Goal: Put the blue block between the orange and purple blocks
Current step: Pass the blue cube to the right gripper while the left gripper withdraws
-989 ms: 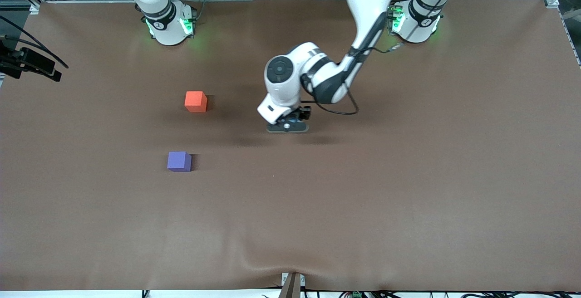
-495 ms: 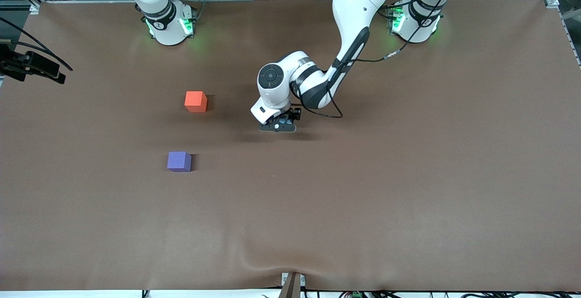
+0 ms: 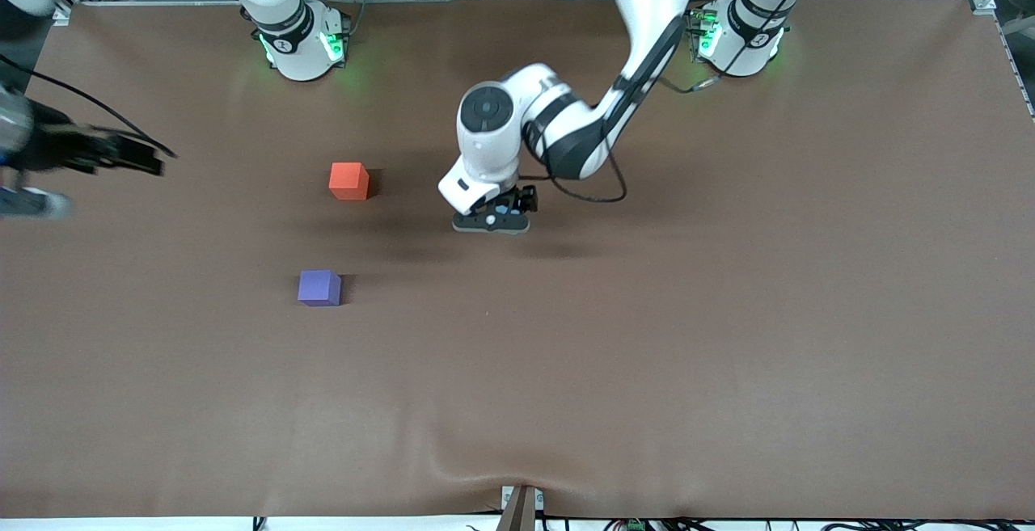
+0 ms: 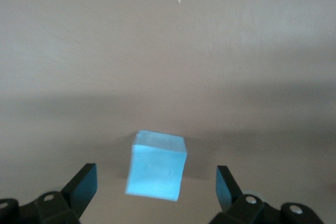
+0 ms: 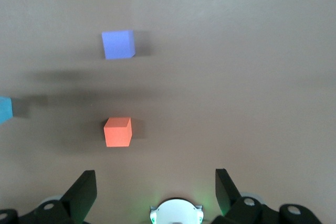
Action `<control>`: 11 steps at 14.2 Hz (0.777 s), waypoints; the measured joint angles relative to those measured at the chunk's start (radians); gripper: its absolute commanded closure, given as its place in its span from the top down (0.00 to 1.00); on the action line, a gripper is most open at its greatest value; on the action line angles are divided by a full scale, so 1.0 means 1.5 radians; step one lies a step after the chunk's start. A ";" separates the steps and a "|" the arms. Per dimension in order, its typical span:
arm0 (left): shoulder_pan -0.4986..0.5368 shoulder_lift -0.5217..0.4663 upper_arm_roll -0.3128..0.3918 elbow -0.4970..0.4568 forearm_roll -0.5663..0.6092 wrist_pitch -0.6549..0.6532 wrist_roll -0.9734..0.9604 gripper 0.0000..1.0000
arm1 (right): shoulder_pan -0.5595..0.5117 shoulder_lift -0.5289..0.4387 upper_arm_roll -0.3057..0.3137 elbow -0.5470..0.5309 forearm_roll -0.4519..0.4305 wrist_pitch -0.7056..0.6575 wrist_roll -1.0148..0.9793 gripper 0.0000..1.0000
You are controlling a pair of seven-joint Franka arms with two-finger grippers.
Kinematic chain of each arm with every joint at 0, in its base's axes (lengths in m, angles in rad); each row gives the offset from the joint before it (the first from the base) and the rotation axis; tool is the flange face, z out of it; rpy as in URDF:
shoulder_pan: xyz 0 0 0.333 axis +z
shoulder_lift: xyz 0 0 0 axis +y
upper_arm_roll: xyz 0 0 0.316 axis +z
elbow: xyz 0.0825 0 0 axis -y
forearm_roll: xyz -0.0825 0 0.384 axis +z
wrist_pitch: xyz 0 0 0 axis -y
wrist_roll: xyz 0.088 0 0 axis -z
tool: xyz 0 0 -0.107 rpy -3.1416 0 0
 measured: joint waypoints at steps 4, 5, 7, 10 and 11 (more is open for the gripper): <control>0.095 -0.117 0.012 -0.002 0.001 -0.131 0.018 1.00 | 0.079 0.027 0.003 -0.039 0.062 0.037 0.105 1.00; 0.127 -0.134 0.013 -0.004 0.001 -0.153 0.038 1.00 | 0.106 0.027 0.004 -0.059 0.079 0.071 0.159 1.00; 0.194 -0.157 0.014 -0.006 0.001 -0.197 0.101 1.00 | 0.180 0.033 0.005 -0.099 0.088 0.150 0.266 1.00; 0.303 -0.190 0.013 -0.007 0.001 -0.257 0.228 1.00 | 0.304 0.080 0.007 -0.129 0.089 0.260 0.399 1.00; 0.336 -0.202 0.012 -0.008 0.001 -0.274 0.269 1.00 | 0.336 0.105 0.007 -0.132 0.092 0.300 0.432 1.00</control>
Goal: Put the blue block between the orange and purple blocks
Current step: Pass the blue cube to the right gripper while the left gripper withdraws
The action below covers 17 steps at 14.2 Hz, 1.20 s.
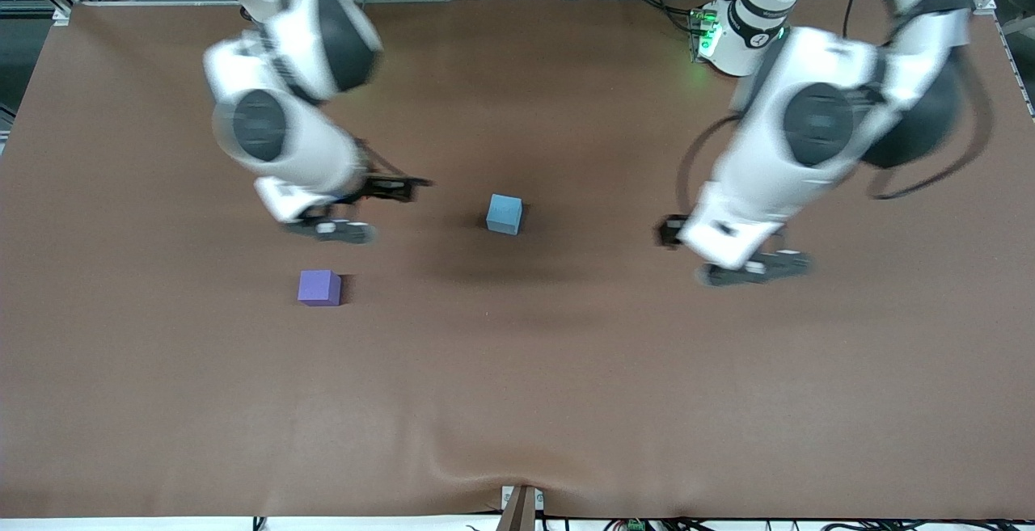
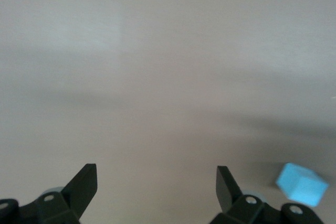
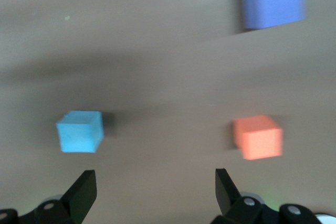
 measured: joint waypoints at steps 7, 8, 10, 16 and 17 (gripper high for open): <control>0.153 -0.134 0.000 -0.065 0.000 -0.105 0.252 1.00 | 0.088 0.157 -0.001 -0.007 0.022 0.234 0.060 1.00; 0.176 -0.158 0.000 -0.086 0.000 -0.105 0.288 1.00 | 0.099 0.171 -0.001 -0.007 0.023 0.253 0.060 1.00; 0.209 -0.197 0.001 -0.121 0.013 -0.107 0.357 1.00 | 0.119 0.190 0.000 -0.007 0.023 0.279 0.061 1.00; 0.210 -0.249 -0.001 -0.136 0.012 -0.114 0.402 1.00 | 0.164 0.215 0.003 -0.009 0.023 0.303 0.061 0.84; 0.210 -0.251 0.000 -0.132 0.006 -0.115 0.402 1.00 | 0.168 0.217 0.003 -0.011 0.023 0.308 0.062 0.60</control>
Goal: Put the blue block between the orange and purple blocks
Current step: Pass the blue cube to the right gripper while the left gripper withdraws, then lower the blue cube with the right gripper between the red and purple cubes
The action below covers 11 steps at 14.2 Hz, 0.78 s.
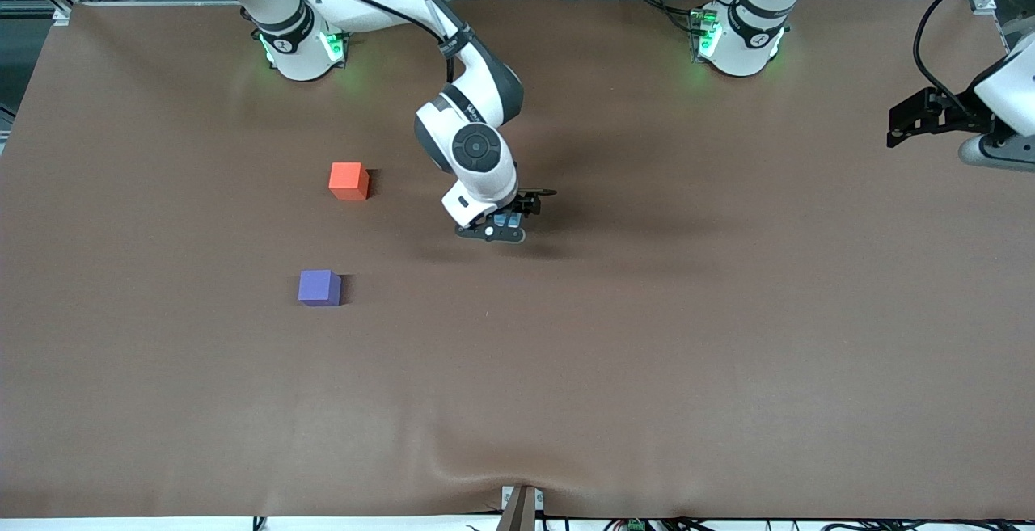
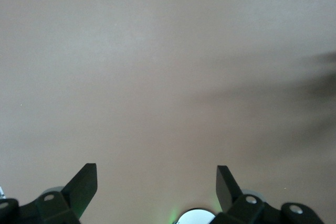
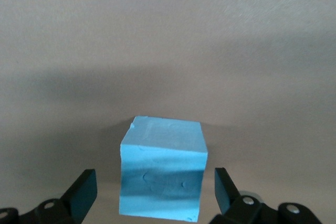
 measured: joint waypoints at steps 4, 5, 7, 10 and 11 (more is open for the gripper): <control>0.002 -0.001 0.003 0.019 -0.002 -0.033 -0.003 1.00 | 0.006 0.001 -0.001 -0.017 0.000 0.015 0.000 0.00; 0.002 -0.001 0.003 0.022 -0.002 -0.036 -0.008 1.00 | 0.005 -0.002 -0.004 -0.017 0.000 0.006 0.000 0.00; 0.002 0.000 0.003 0.022 -0.002 -0.039 -0.013 1.00 | -0.011 -0.015 -0.013 -0.010 0.000 -0.048 -0.007 0.00; 0.002 0.009 0.003 0.022 -0.002 -0.039 -0.022 1.00 | -0.101 -0.086 -0.020 0.000 -0.001 -0.175 -0.097 0.00; 0.002 0.013 0.002 0.023 -0.002 -0.039 -0.023 1.00 | -0.140 -0.116 -0.022 -0.009 -0.001 -0.202 -0.142 0.00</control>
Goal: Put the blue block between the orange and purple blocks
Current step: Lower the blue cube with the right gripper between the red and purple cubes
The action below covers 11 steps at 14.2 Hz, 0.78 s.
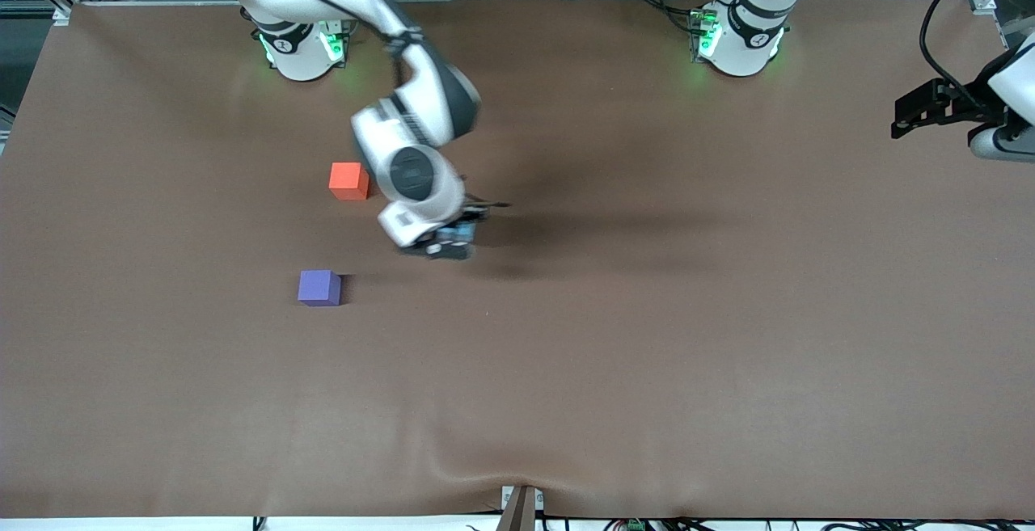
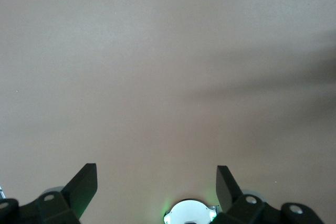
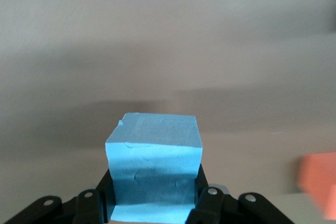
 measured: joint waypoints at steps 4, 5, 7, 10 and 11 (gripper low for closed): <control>-0.003 0.004 -0.003 0.021 0.000 0.000 -0.001 1.00 | -0.162 -0.093 -0.003 -0.114 0.000 -0.010 -0.234 0.00; -0.004 0.004 -0.004 0.023 0.000 0.000 -0.001 1.00 | -0.191 -0.102 -0.003 -0.151 0.000 0.009 -0.271 0.00; -0.005 0.005 -0.004 0.023 0.000 0.000 -0.001 1.00 | -0.220 -0.109 -0.002 -0.211 0.000 0.051 -0.307 0.00; -0.006 0.018 -0.004 0.023 0.000 0.002 -0.001 1.00 | -0.223 -0.109 0.000 -0.255 0.000 0.095 -0.311 0.00; -0.008 0.026 -0.005 0.023 0.000 0.009 -0.001 1.00 | -0.225 -0.109 0.000 -0.265 0.000 0.111 -0.317 0.00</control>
